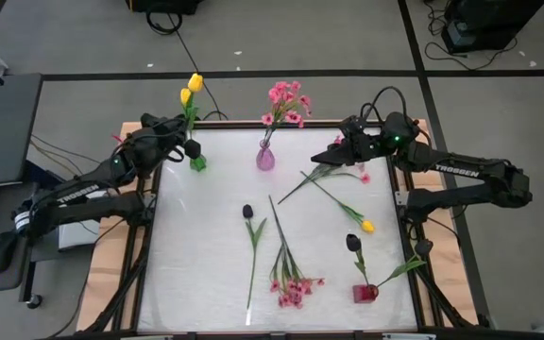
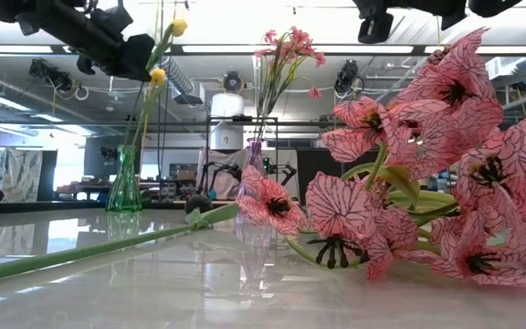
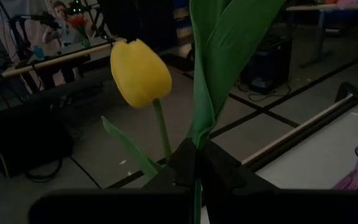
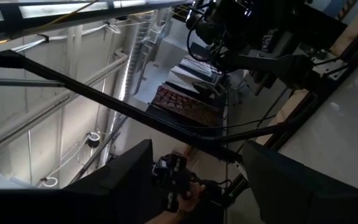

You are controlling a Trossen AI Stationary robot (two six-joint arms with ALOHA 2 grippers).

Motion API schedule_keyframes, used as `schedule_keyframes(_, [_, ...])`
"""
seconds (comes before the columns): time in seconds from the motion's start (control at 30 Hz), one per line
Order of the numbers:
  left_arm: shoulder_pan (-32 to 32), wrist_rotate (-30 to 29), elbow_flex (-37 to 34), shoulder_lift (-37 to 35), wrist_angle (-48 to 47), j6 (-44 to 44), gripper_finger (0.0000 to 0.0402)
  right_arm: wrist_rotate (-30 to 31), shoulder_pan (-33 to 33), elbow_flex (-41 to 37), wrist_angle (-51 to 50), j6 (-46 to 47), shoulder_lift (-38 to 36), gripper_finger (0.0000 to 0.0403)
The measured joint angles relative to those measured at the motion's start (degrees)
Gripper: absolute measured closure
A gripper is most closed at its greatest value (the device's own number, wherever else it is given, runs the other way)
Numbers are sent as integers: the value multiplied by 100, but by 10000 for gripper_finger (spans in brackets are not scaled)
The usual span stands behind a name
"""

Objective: Sort flowers into vase by color
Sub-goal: Put the top yellow flower into the green vase

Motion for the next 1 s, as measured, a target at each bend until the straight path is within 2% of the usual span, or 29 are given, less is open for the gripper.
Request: schedule_keyframes(1.0, [0, -7, 0, 0, -126, -94, 383, 176, -71, 0, 2, -105, 0, 145])
